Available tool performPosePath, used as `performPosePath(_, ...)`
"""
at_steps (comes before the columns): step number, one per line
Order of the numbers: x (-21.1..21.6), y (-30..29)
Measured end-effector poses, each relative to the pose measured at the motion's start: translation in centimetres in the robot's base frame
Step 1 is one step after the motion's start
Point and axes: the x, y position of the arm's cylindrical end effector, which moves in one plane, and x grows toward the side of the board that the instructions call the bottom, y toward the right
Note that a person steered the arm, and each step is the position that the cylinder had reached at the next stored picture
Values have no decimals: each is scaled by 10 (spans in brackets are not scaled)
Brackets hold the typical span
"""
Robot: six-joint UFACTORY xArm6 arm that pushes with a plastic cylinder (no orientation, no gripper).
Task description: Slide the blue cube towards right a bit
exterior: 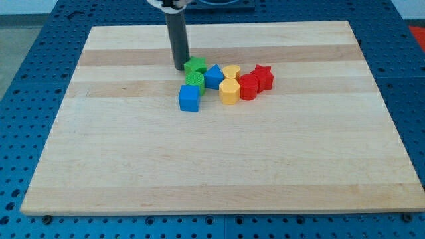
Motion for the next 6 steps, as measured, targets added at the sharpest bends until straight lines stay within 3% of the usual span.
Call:
performPosePath(1, -5, 1)
performPosePath(2, -7, -37)
performPosePath(3, 24, -64)
performPosePath(4, 83, -65)
performPosePath(5, 113, -54)
performPosePath(6, 106, -34)
